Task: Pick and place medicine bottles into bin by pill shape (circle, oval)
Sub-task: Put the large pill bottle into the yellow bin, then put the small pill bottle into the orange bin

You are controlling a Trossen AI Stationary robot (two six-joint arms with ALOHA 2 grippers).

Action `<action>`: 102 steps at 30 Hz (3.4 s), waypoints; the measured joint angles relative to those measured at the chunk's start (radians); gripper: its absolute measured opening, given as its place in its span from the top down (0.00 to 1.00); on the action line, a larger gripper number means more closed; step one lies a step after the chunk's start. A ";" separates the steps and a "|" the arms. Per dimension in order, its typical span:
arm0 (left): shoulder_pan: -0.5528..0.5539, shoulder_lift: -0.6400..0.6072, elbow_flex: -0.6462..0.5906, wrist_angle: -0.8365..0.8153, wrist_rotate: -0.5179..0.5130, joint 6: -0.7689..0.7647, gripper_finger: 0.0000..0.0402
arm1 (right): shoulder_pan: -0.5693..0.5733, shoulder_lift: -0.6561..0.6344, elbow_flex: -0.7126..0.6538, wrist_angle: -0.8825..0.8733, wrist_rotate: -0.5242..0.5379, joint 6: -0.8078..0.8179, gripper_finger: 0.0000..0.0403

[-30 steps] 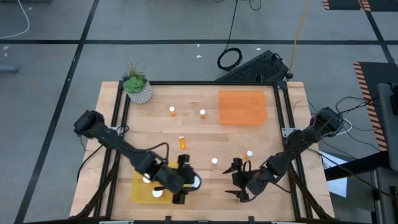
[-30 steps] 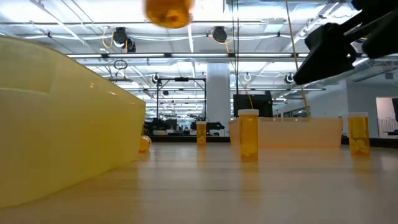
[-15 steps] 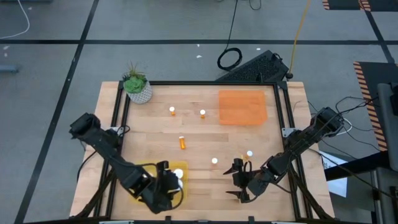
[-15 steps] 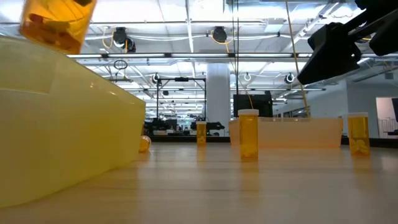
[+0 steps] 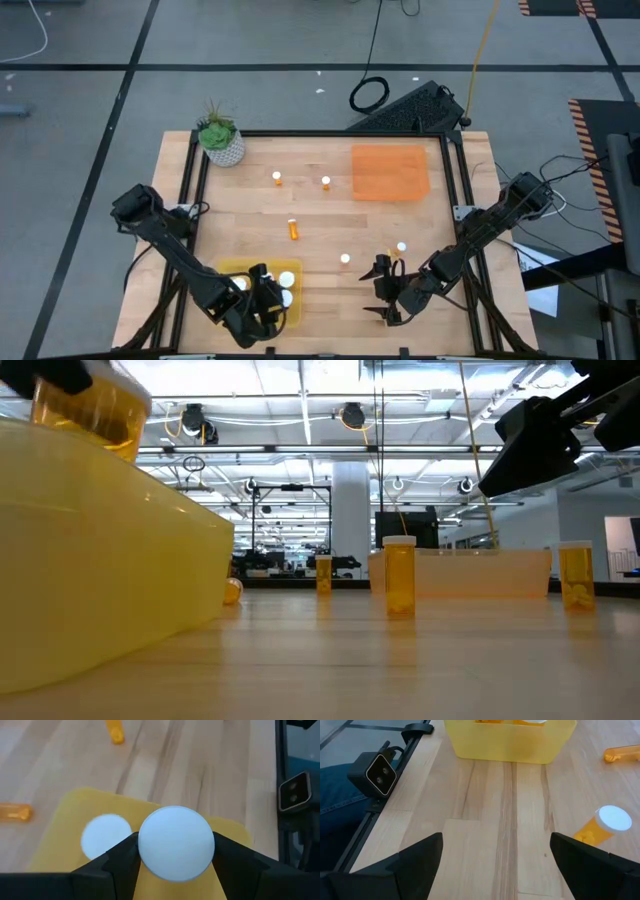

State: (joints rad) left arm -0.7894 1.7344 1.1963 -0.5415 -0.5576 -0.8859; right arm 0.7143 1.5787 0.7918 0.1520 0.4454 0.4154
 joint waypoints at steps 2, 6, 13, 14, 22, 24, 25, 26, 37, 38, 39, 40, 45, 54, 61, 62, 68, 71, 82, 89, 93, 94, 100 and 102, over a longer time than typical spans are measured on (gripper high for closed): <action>-0.004 0.000 -0.033 0.043 0.004 0.000 0.43 | 0.000 0.000 0.000 0.000 0.000 -0.001 0.10; -0.008 0.000 -0.078 0.081 0.006 -0.008 0.43 | 0.000 0.000 0.000 0.000 0.000 -0.008 0.10; -0.010 0.000 -0.130 0.128 0.030 -0.010 0.43 | 0.000 0.000 0.000 0.000 0.002 -0.009 0.10; -0.010 0.000 -0.134 0.128 0.042 -0.010 0.43 | 0.000 0.000 0.000 0.000 0.002 -0.009 0.10; -0.019 0.000 -0.145 0.129 0.061 0.045 0.43 | 0.000 0.000 0.000 0.000 0.003 -0.009 0.10; -0.019 0.000 -0.145 0.132 0.061 0.051 0.43 | 0.000 0.000 0.000 0.000 0.003 -0.009 0.10; -0.020 0.000 -0.145 0.132 0.061 0.052 0.43 | 0.000 0.000 0.000 0.000 0.003 -0.009 0.10; -0.020 0.000 -0.145 0.131 0.061 0.053 0.43 | 0.000 0.000 0.000 0.000 0.003 -0.009 0.10; -0.032 0.000 -0.145 0.127 0.062 0.053 0.43 | 0.000 0.000 0.000 0.000 0.003 -0.009 0.10; -0.032 0.000 -0.145 0.127 0.063 0.051 0.43 | 0.000 0.000 0.000 0.000 0.003 -0.009 0.10; -0.032 0.000 -0.145 0.127 0.063 0.050 0.43 | 0.000 0.000 0.000 0.000 0.003 -0.009 0.10; -0.032 0.000 -0.145 0.127 0.063 0.050 0.43 | 0.000 0.000 0.000 0.000 0.003 -0.009 0.10; -0.031 0.000 -0.145 0.126 0.063 0.049 0.41 | 0.000 0.000 0.000 0.000 0.000 -0.009 0.10; -0.031 0.000 -0.145 0.128 0.098 0.045 0.25 | 0.000 0.000 0.000 0.000 -0.001 -0.009 0.10; -0.031 -0.046 -0.119 0.118 0.115 0.114 0.22 | -0.005 -0.008 -0.001 -0.002 0.000 -0.012 0.10; -0.031 -0.057 -0.115 0.116 0.115 0.131 0.22 | -0.009 -0.009 -0.001 0.000 -0.001 -0.012 0.10; -0.005 -0.154 -0.112 0.093 0.089 0.206 0.22 | -0.050 -0.026 -0.001 -0.008 -0.001 -0.043 0.10; 0.023 -0.204 -0.111 0.043 0.006 0.211 0.22 | -0.072 -0.047 -0.001 -0.035 -0.003 -0.075 0.10; 0.271 -0.271 -0.113 -0.214 -0.087 0.084 0.22 | -0.220 -0.127 -0.001 -0.195 -0.001 -0.205 0.10; 0.470 -0.269 -0.113 -0.237 0.033 0.043 0.22 | -0.404 -0.135 0.000 -0.169 -0.039 -0.358 0.10; 0.535 -0.269 -0.127 -0.219 0.086 0.002 0.22 | -0.488 -0.138 0.000 -0.179 -0.100 -0.385 0.10; 0.549 -0.269 -0.139 -0.204 0.101 -0.019 0.22 | -0.502 -0.138 0.000 -0.183 -0.112 -0.391 0.10; 0.617 -0.259 -0.241 -0.039 0.189 -0.166 0.24 | -0.531 -0.143 0.000 -0.182 -0.159 -0.480 0.10; 0.635 -0.238 -0.255 -0.017 0.228 -0.205 0.27 | -0.538 -0.156 0.000 -0.183 -0.163 -0.506 0.10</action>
State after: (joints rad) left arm -0.1545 1.4964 0.9413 -0.5584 -0.3300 -1.0913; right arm 0.1763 1.4227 0.7918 -0.0306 0.2825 -0.0907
